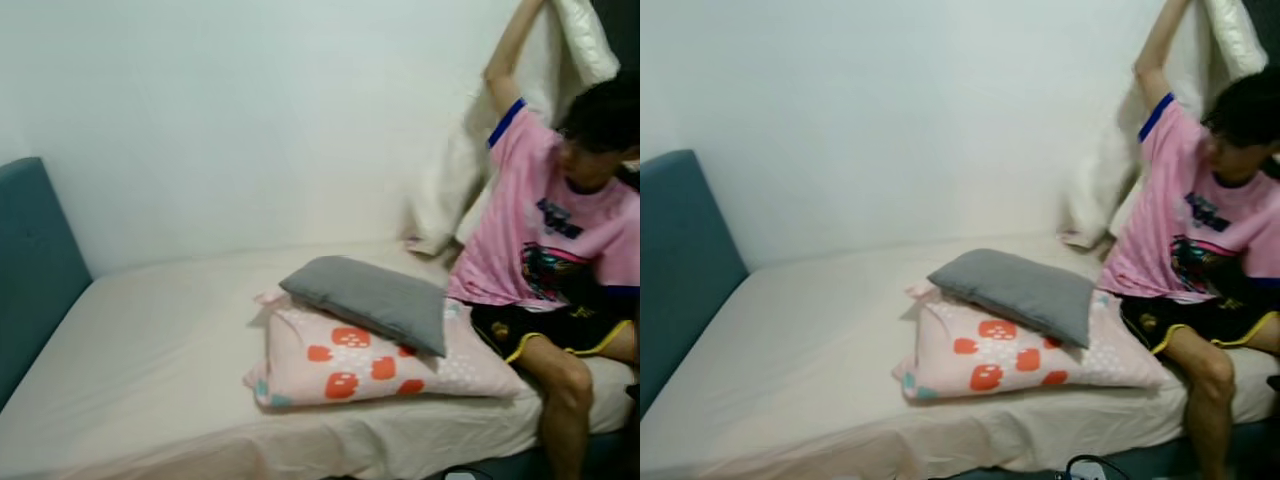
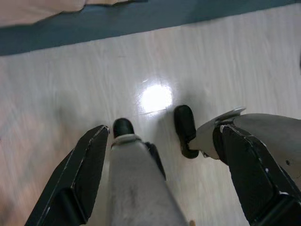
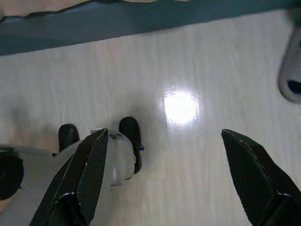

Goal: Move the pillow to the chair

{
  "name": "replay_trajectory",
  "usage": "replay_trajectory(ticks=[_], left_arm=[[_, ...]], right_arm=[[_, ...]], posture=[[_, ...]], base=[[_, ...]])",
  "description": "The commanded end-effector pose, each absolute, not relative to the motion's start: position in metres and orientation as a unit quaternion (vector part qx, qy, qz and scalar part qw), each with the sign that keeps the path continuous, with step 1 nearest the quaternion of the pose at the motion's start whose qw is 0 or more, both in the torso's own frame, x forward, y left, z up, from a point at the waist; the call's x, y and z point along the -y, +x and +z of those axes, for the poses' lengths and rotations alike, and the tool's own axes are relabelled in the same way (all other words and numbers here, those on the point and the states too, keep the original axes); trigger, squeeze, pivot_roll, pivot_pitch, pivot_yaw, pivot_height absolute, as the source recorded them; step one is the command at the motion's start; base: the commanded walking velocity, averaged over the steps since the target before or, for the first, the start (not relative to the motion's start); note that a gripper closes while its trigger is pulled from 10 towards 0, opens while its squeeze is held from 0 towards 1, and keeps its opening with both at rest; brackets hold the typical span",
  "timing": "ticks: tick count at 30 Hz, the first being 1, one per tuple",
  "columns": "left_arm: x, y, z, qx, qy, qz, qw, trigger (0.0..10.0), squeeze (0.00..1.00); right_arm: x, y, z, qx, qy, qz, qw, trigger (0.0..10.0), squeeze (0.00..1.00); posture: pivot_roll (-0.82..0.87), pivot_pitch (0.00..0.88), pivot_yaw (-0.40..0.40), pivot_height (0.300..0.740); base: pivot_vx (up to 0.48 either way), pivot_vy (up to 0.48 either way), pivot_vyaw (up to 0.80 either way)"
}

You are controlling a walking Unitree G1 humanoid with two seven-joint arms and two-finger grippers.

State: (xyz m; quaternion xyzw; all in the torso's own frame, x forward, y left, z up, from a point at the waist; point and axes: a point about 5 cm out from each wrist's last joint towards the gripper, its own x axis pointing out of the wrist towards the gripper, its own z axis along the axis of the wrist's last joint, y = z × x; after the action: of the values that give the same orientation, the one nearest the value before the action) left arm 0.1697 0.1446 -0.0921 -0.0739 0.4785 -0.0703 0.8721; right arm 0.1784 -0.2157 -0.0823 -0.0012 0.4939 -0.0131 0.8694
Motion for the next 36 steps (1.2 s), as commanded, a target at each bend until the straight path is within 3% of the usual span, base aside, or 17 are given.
replay_trajectory(ticks=[1, 11, 27, 36], left_arm=[[-0.1477, 0.1733, -0.0905, -0.476, -0.069, -0.076, 0.873, 10.0, 0.0], [-0.1426, 0.1702, -0.0918, -0.482, -0.064, -0.092, 0.869, 10.0, 0.0], [-0.1458, 0.1671, -0.0933, -0.483, -0.06, -0.076, 0.87, 10.0, 0.0], [-0.1466, 0.1686, -0.0925, -0.481, -0.061, -0.081, 0.871, 10.0, 0.0]], right_arm=[[0.211, 0.1772, -0.0839, -0.497, 0.007, -0.012, 0.868, 10.0, 0.0], [0.2119, 0.1762, -0.0842, -0.498, 0.008, -0.015, 0.867, 10.0, 0.0], [0.2121, 0.1721, -0.086, -0.502, 0.012, -0.016, 0.865, 10.0, 0.0], [0.2115, 0.1715, -0.0864, -0.503, 0.014, -0.016, 0.864, 10.0, 0.0]], posture=[[-0.09, 0.0, 0.001, 0.74], [-0.09, 0.0, -0.002, 0.74], [-0.09, 0.006, 0.004, 0.74], [-0.09, 0.005, 0.007, 0.74]], base=[[0.0, 0.0, 0.0], [0.0, -0.336, 0.0], [0.0, 0.0, 0.0], [0.48, 0.0, 0.0]])
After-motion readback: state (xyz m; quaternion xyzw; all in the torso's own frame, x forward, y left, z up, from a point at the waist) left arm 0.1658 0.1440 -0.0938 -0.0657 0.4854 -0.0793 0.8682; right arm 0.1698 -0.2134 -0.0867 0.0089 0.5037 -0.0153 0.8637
